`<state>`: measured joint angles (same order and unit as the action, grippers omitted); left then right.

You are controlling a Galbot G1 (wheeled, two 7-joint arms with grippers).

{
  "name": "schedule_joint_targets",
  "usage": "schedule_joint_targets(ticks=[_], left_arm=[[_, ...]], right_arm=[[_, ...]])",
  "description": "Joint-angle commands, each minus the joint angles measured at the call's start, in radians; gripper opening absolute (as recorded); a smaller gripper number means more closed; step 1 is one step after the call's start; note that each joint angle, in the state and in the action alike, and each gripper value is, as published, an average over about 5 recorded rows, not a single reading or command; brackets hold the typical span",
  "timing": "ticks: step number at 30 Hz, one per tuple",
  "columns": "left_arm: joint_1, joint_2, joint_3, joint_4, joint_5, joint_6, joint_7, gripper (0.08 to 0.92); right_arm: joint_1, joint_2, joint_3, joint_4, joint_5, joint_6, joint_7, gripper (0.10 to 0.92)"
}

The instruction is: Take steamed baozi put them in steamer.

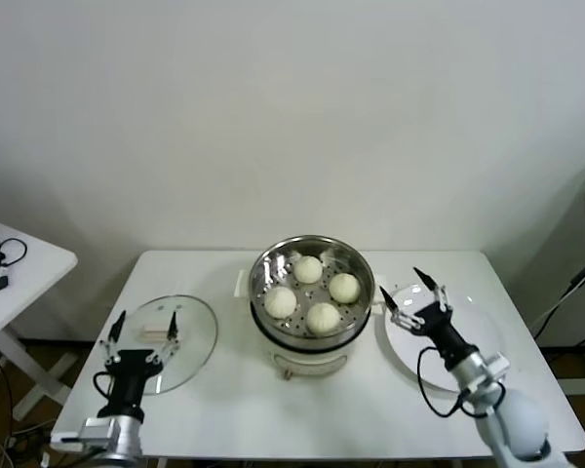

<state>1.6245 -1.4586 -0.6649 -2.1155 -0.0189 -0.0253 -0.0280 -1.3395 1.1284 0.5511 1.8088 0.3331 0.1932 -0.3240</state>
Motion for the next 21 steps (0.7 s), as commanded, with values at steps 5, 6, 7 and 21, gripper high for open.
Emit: schedule_joint_targets(ticks=[5,6,7,21], left_arm=[[0.016,-0.001,-0.044,0.016,-0.032,-0.023,0.034,0.823],[0.023,0.001,-0.042,0.017,-0.031,-0.028,0.037,0.823],[0.029,0.001,-0.041,0.018,-0.031,-0.033,0.039,0.823],[-0.004,-0.013,-0.065,0.045,-0.084,-0.061,0.071,0.823]], right_arm=[[-0.33,0.283,0.109,0.036,-0.064,0.162,0.048,0.823],[-0.337,0.286,0.106,0.037,-0.066,0.166,0.049,0.823],[-0.341,0.289,0.102,0.038,-0.068,0.169,0.05,0.823],[-0.338,0.3,0.095,0.042,-0.078,0.167,0.062,0.823]])
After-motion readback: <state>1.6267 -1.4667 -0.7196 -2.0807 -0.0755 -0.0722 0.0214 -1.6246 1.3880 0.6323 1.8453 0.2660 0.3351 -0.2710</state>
